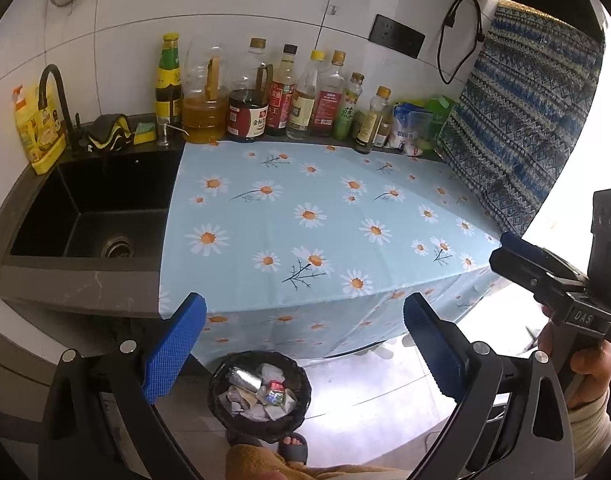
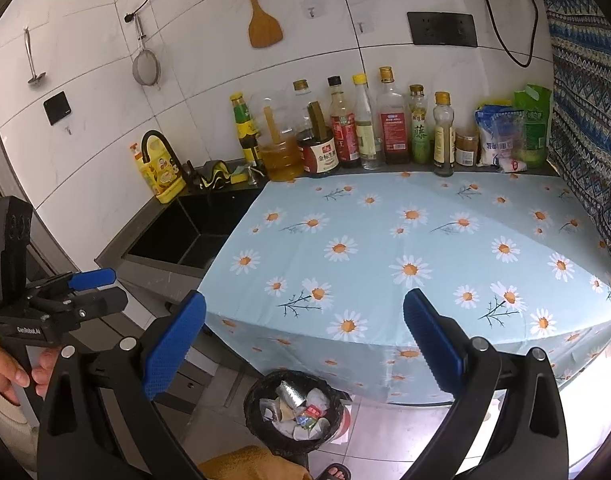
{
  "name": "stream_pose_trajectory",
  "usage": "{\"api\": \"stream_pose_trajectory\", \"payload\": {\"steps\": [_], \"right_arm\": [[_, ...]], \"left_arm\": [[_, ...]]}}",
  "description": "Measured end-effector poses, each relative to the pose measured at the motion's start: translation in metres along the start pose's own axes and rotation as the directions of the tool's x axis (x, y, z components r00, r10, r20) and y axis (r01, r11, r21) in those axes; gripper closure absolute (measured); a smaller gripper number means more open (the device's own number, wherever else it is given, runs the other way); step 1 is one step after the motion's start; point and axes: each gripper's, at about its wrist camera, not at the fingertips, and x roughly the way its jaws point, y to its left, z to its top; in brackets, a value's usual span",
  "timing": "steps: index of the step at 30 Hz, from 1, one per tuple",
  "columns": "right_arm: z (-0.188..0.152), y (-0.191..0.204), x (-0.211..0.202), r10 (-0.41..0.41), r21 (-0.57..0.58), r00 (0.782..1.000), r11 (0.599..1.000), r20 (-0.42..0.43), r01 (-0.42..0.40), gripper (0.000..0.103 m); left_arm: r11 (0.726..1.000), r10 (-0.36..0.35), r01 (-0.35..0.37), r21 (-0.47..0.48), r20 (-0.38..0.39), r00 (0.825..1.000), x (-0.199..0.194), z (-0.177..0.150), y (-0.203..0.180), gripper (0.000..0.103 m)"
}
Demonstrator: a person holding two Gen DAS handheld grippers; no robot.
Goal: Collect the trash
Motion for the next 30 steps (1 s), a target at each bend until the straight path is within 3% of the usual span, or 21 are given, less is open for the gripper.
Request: {"api": "stream_pose_trajectory", "payload": {"steps": [10, 21, 30], "right_arm": [[0.002, -0.012, -0.009, -0.019, 0.042, 0.999, 0.999, 0.034, 0.018, 0.005], [0.000, -0.001, -0.010, -0.036, -0.004, 0.999, 0.999, 0.027, 0.036, 0.005], [-0.003, -0.002, -0.011, -0.034, 0.008, 0.999, 0.999, 0.032, 0.034, 0.005]], "left_arm": [[0.999, 0.038, -0.038, 0.011, 0.000, 0.999, -0.003, 0.002, -0.003, 0.007], [0.997, 0.079, -0.079, -0.011, 0.030, 0.996, -0.015, 0.002, 0.003, 0.007], [0.998, 0.070, -0.070, 0.003, 0.039, 0.997, -0.019, 0.000, 0.000, 0.007]]}}
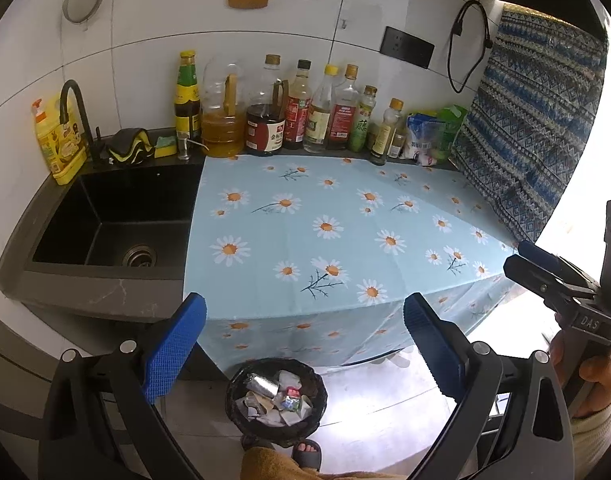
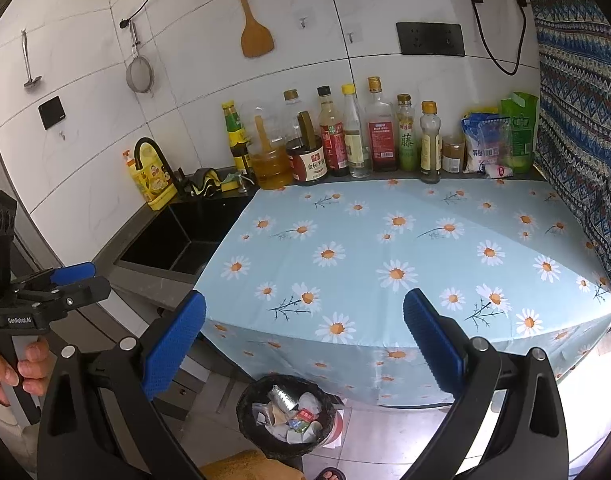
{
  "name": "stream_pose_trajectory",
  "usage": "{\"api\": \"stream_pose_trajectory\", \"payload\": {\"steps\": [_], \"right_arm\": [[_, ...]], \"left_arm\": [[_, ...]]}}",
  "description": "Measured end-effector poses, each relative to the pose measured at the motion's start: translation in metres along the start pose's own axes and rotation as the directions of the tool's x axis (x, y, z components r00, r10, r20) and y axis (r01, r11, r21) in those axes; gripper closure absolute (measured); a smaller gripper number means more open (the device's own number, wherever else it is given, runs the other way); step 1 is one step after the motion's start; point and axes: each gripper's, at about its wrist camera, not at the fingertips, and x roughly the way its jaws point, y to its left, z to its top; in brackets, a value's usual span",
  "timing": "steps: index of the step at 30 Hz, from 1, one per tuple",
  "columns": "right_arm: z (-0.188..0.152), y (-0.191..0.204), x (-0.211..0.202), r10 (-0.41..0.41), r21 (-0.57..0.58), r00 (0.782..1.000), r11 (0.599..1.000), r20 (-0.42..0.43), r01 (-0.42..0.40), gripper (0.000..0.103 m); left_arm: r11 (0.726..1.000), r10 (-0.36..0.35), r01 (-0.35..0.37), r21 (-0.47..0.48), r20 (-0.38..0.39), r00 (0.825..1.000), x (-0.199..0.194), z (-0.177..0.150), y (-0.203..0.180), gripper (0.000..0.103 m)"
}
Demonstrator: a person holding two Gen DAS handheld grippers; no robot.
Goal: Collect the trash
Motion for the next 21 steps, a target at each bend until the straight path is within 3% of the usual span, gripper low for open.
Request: {"api": "stream_pose_trajectory", "payload": {"steps": [21], "right_arm": [[-0.0083, 0.0003, 0.0054, 0.005, 0.039, 1.000, 0.999, -0.023, -0.004, 0.005]], "left_arm": [[1.000, 0.008, -0.008, 0.014, 0.001, 1.000, 0.0013, 0.0026, -0.0024, 0.007]]}}
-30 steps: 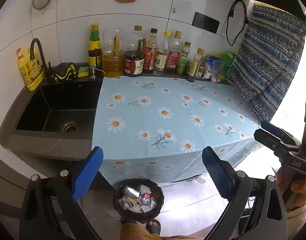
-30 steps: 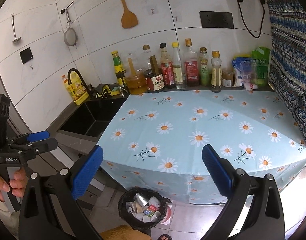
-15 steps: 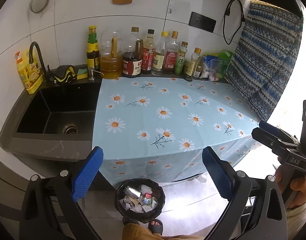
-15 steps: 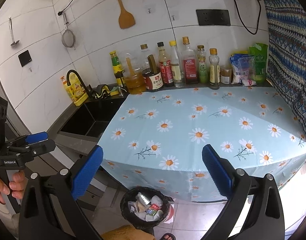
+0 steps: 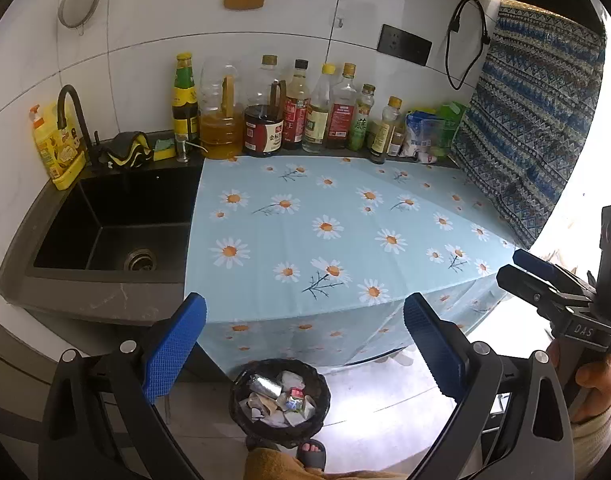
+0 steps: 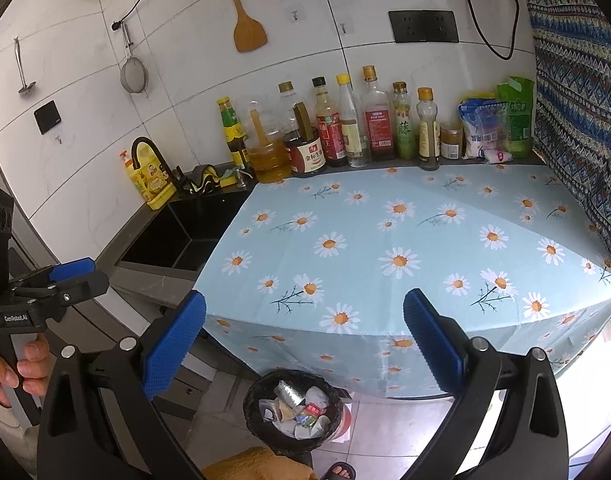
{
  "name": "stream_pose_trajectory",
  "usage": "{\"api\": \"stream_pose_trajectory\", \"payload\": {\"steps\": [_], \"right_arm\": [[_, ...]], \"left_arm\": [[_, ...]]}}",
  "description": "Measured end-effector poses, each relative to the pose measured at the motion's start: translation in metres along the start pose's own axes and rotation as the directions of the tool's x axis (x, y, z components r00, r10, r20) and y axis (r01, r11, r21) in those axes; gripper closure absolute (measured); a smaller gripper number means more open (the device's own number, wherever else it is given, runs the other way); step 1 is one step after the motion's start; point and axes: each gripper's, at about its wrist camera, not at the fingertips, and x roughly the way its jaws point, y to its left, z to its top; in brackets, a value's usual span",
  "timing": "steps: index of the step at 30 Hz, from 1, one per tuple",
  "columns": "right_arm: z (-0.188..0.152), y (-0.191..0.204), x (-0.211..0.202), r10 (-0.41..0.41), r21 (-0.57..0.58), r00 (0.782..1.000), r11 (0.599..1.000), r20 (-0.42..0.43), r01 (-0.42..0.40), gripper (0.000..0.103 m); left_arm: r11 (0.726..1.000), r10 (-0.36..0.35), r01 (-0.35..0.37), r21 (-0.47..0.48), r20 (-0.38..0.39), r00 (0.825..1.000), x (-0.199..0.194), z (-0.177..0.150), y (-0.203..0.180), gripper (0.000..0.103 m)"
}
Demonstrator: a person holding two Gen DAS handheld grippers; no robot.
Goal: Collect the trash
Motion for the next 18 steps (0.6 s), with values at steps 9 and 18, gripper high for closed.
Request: {"api": "stream_pose_trajectory", "payload": {"steps": [9, 18], "right_arm": [[0.0019, -0.0028, 0.0047, -0.005, 0.003, 1.000, 1.000, -0.005, 0.005, 0.005], [0.0025, -0.0036, 0.0048, -0.007, 0.004, 1.000, 1.000, -0.007, 0.007, 0.005]], "left_arm": [[1.000, 0.002, -0.002, 0.003, -0.013, 1.000, 0.0042, 0.0006, 0.0008, 0.007], [1.000, -0.001, 0.001, 0.004, -0.022, 1.000, 0.0061, 0.0008, -0.0001, 0.007]]}}
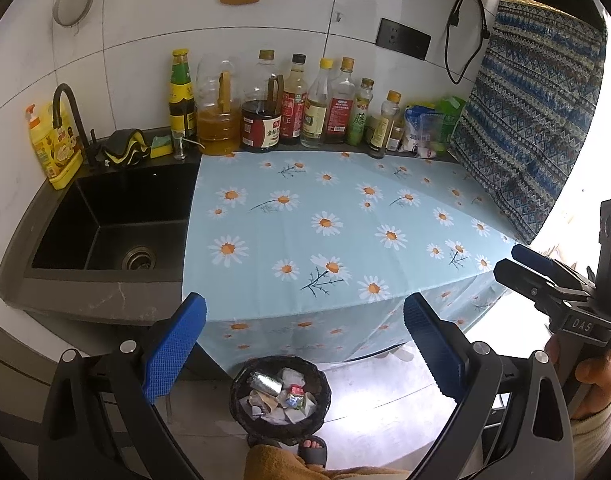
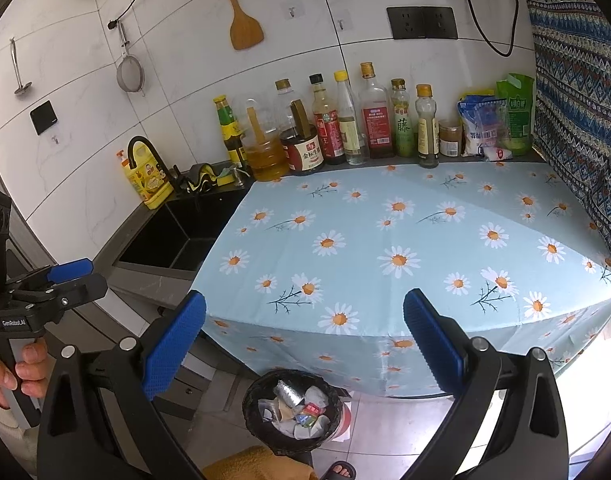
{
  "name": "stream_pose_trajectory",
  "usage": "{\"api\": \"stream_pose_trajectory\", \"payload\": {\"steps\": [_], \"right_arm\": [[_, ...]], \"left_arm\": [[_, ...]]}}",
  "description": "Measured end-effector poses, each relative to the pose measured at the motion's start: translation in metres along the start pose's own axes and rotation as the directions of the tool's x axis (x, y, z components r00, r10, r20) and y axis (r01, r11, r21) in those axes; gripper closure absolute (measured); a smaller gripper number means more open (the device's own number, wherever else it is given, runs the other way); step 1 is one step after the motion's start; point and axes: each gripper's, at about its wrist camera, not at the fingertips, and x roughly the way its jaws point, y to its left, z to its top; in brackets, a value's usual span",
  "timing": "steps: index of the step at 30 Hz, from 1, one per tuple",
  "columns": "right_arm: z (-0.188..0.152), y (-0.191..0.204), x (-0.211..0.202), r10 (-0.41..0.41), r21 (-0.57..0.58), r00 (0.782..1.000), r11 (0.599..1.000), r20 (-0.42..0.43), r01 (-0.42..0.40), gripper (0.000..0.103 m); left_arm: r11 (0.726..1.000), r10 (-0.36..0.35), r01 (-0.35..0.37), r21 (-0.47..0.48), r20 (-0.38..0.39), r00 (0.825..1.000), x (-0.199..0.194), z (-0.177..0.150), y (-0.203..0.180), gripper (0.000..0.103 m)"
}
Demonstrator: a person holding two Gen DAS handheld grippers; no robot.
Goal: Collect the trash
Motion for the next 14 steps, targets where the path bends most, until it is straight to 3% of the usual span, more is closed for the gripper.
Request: {"api": "stream_pose_trajectory", "payload": {"steps": [14], "right_arm": [[0.0002, -0.0008, 0.0025, 0.001, -0.006, 1.000, 1.000, -0.004, -0.001, 0.005]], "left_arm": [[1.000, 0.001, -0.001, -0.002, 0.004, 1.000, -0.0016, -0.0021, 0.0001, 0.007]]}}
